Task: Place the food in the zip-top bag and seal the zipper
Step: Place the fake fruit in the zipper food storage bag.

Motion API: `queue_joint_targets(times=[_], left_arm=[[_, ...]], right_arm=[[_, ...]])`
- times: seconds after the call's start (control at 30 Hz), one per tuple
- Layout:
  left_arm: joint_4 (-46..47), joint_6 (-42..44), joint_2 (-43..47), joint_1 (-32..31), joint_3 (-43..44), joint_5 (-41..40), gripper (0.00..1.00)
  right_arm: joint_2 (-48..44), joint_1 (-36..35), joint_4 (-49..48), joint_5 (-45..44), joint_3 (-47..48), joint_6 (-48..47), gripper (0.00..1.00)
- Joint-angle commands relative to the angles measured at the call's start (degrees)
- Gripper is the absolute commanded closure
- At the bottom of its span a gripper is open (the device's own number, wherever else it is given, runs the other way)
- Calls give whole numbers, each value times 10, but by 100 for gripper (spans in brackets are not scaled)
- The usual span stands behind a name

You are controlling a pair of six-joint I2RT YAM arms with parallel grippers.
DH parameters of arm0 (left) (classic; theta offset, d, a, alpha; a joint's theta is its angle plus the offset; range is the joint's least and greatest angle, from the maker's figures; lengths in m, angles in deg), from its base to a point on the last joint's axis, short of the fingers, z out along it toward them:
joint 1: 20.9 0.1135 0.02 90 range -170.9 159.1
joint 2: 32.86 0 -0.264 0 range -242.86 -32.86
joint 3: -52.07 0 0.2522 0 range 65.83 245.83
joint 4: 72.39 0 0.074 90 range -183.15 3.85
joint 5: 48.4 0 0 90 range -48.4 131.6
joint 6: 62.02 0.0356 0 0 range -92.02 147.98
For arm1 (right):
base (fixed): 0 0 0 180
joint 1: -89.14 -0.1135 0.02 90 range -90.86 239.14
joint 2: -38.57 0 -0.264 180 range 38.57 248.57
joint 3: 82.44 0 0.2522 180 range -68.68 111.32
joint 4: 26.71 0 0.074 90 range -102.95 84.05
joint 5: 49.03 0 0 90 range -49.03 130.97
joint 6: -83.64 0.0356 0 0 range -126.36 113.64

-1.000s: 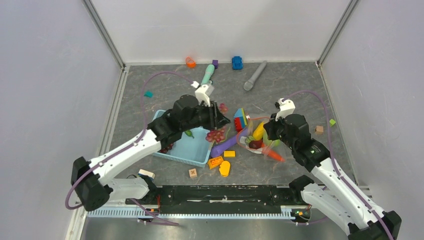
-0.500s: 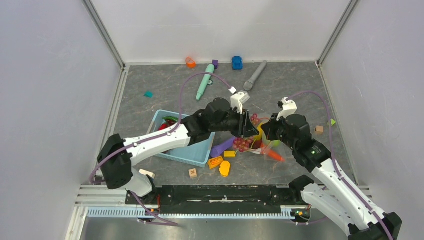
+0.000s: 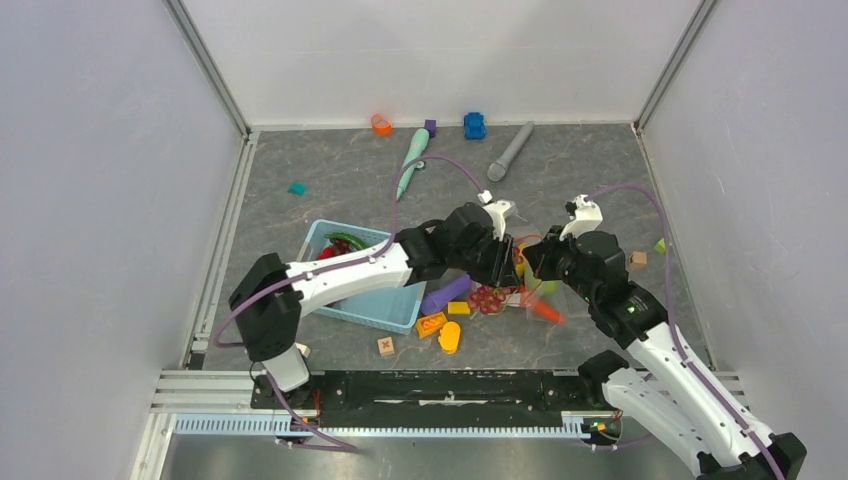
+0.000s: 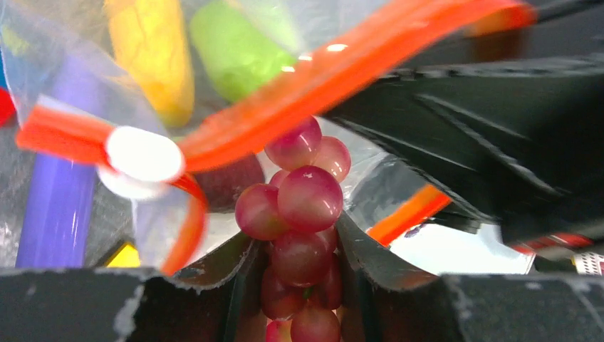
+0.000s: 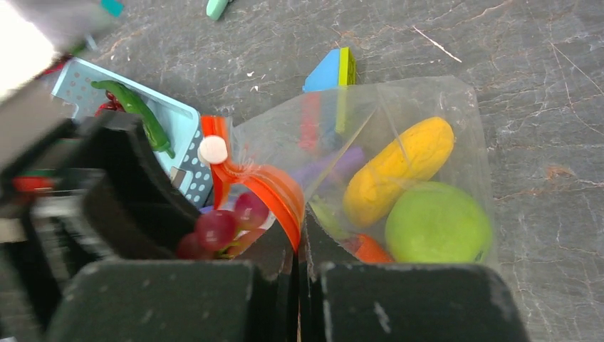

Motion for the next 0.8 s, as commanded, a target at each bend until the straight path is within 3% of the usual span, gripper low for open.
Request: queue_joint_targets(times=[0.0,0.27,0.5,0.77], left_arm=[[-71,-26,-40,-2,70,1,98],[-168,-90,-127,7,204,-56,98],[-113,-232,-135,49,184,-78,98],[-120,-337,-145,49,203,-175,98]], right_arm=[[-18,0,-36,10,5,17,100],[-34,0,-57,80,-20,-2,100],[-60,0,-57,109,-46,-2,100],[-72,0,-72,145,-63,10,100]])
